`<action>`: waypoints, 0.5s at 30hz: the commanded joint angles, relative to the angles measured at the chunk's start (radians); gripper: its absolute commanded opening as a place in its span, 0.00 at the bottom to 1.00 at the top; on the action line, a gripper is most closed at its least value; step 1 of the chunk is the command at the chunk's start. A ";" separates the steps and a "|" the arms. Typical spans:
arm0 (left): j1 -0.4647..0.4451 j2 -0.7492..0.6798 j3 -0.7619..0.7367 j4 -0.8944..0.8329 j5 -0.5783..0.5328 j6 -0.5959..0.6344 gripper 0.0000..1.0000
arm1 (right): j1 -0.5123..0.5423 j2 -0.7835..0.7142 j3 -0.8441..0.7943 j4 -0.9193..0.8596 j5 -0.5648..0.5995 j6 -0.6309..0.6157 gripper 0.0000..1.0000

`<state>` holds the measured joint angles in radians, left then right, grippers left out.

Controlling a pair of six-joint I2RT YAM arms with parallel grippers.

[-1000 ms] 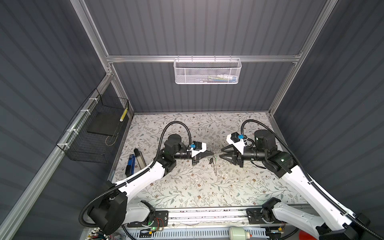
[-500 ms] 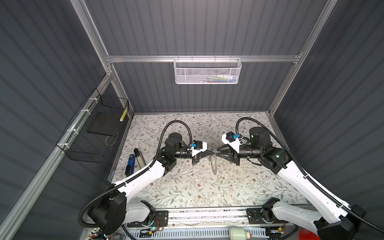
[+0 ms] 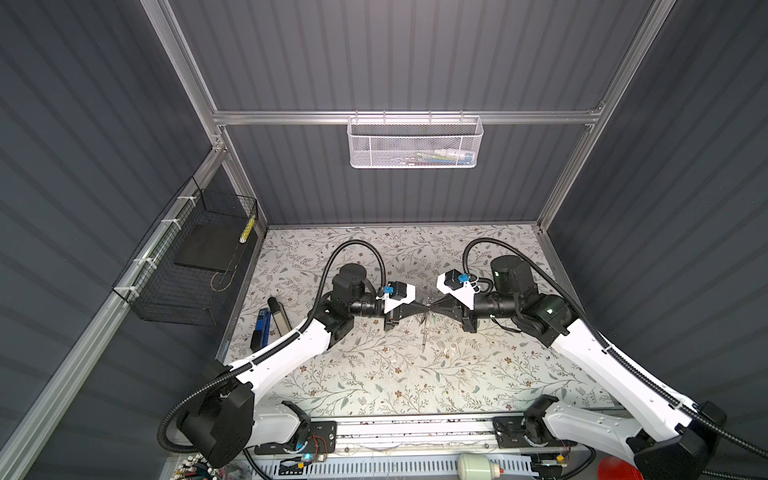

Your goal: Put the keys on the keyring

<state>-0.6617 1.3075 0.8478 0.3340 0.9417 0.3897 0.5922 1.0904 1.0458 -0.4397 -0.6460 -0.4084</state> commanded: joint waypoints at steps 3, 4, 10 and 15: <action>-0.009 0.002 0.059 -0.035 0.051 0.046 0.00 | 0.014 -0.016 0.013 -0.008 0.046 -0.027 0.00; -0.009 0.005 0.065 -0.048 0.052 0.051 0.00 | 0.016 -0.019 0.010 -0.008 0.048 -0.028 0.00; -0.009 0.004 0.115 -0.223 -0.005 0.159 0.16 | 0.018 -0.021 0.012 -0.056 0.072 -0.029 0.00; -0.009 -0.007 0.141 -0.327 -0.053 0.229 0.22 | 0.017 -0.020 0.016 -0.094 0.091 -0.017 0.00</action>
<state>-0.6659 1.3090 0.9558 0.1127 0.9131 0.5446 0.6048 1.0748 1.0458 -0.5053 -0.5690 -0.4294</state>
